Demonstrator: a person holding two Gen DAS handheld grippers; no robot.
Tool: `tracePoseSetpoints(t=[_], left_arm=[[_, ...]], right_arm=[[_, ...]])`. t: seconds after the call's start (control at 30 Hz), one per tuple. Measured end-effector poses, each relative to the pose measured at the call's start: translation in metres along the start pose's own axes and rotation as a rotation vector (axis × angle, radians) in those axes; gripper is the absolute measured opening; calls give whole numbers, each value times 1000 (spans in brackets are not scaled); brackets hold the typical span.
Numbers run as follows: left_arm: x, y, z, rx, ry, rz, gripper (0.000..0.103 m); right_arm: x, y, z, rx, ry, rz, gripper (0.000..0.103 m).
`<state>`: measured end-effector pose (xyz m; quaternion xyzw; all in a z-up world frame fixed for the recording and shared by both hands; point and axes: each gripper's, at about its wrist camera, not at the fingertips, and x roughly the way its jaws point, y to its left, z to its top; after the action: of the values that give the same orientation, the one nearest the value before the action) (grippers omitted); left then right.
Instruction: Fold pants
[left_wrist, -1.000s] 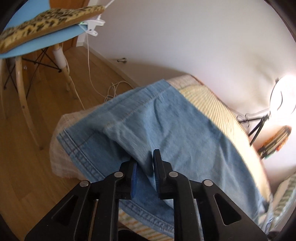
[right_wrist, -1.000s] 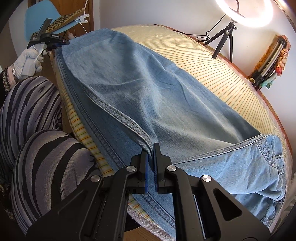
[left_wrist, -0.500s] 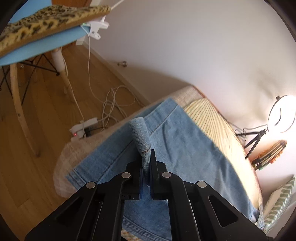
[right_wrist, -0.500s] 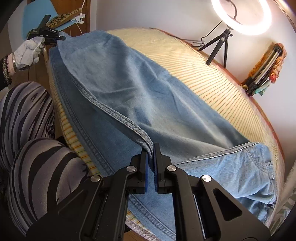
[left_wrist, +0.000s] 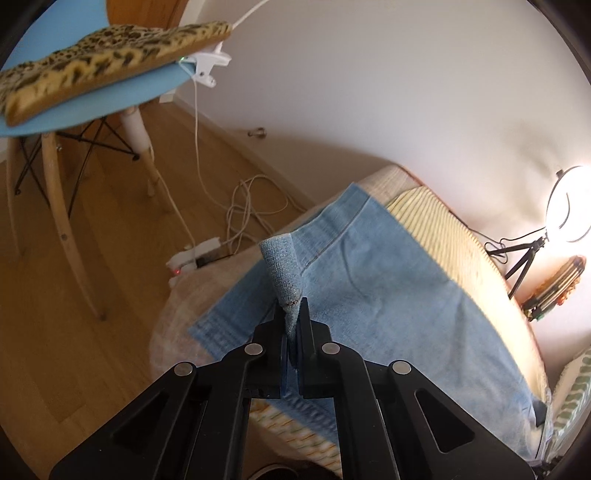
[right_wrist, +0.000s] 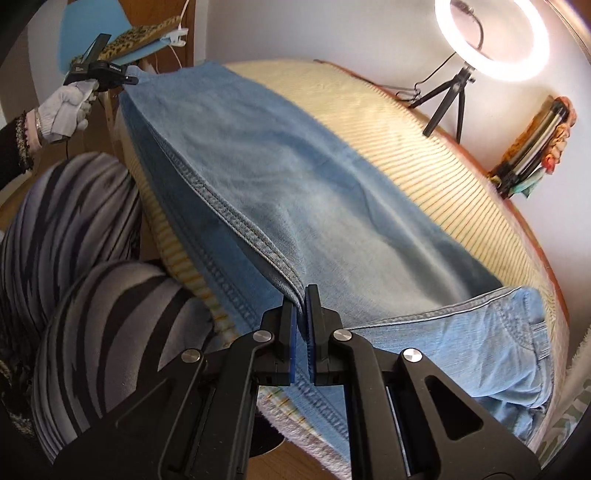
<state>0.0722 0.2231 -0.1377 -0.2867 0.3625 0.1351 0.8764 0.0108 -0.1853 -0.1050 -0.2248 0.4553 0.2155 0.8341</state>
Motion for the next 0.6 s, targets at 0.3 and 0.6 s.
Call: tracePoseSetpoints(t=[0.3,0.6], left_arm=[[6,-1,-6,34,17,48,7],[-12,13,-7,27,33,78,25]], right_arm=[[9,-6,-8,35,16,40,5],[19,-19,-18,165,23,119,8]])
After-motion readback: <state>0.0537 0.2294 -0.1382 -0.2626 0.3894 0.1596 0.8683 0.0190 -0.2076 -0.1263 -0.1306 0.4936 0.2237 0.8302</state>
